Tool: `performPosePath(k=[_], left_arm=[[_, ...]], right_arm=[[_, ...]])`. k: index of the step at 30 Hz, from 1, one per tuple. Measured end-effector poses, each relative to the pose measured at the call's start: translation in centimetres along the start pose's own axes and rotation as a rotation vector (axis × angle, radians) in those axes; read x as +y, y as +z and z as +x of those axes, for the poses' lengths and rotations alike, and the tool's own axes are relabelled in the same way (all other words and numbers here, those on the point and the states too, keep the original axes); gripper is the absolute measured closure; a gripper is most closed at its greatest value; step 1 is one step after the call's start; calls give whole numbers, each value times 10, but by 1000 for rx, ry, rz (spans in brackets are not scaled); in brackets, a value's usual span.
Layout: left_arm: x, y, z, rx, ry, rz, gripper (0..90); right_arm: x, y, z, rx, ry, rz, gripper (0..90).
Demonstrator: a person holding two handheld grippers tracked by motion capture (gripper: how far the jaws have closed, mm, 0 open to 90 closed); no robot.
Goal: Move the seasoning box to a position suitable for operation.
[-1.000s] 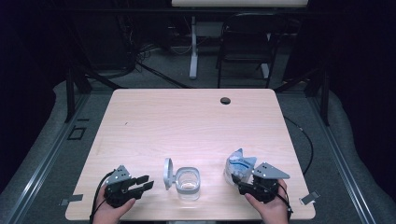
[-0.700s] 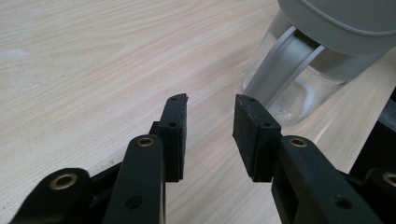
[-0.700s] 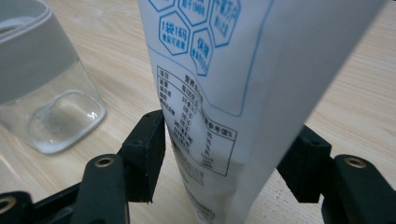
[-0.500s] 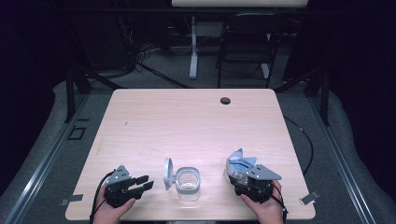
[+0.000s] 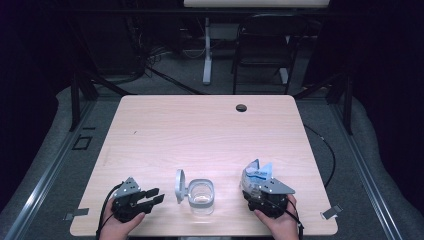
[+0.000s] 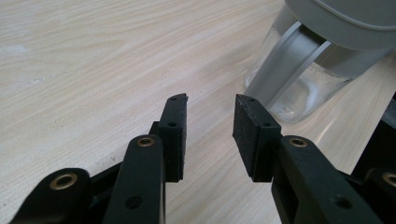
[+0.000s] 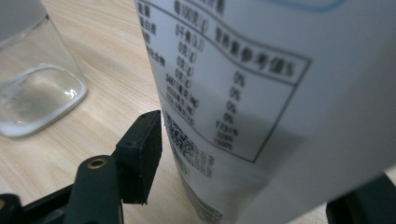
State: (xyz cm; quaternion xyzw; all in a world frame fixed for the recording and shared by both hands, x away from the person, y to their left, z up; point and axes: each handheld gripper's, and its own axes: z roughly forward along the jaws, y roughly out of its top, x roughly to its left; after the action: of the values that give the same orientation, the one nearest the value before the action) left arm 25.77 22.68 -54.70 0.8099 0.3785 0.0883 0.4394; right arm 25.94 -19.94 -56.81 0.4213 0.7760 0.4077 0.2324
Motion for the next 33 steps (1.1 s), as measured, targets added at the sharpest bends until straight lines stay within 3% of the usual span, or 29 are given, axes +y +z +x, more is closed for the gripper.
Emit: performPosePath(k=[33], left_arm=[[0,-1,2,5,-1,-2,655]], right_arm=[[-5,13,2,-38,9,-13,400]])
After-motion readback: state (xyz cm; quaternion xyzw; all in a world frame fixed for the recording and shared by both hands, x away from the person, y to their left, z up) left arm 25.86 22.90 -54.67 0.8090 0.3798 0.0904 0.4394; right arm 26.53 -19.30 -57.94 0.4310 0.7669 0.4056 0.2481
